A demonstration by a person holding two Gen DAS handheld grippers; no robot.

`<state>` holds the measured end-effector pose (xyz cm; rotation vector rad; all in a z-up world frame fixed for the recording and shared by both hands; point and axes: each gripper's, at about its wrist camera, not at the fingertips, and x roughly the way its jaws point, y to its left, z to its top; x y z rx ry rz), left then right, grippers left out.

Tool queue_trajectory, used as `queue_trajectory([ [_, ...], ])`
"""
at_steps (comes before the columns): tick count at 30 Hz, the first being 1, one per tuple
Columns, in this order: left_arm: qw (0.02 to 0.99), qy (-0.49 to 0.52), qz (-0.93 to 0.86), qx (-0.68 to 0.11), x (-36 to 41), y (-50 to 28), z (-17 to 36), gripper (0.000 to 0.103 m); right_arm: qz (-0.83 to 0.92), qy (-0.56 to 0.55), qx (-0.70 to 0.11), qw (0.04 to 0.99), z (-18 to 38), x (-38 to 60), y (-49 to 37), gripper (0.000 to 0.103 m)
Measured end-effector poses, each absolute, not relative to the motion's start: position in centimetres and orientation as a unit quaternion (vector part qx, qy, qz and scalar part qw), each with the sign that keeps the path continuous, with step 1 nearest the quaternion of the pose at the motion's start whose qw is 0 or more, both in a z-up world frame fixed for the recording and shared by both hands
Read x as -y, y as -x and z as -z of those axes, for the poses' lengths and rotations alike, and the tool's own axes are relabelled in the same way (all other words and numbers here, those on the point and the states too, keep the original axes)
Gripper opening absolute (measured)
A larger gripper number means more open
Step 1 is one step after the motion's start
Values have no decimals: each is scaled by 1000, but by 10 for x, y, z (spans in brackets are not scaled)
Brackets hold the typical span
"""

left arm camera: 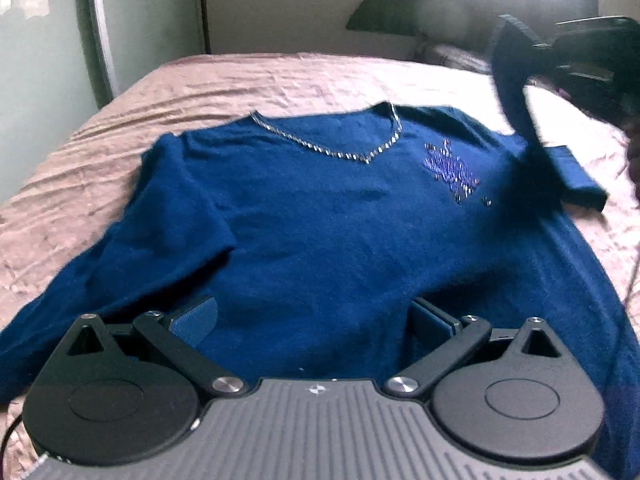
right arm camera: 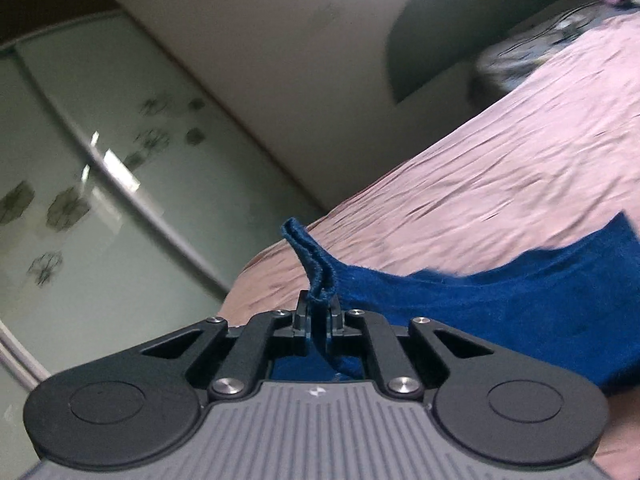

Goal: Fold small clothes
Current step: 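Lift the sleeve with the right gripper and fold it across the sweater body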

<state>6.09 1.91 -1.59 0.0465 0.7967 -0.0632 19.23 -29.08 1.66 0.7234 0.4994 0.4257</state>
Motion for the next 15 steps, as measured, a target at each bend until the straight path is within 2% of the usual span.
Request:
queue_trajectory([
  [15, 927, 4, -37, -373, -74, -43, 0, 103, -326, -314, -304, 838, -5, 129, -215, 6],
])
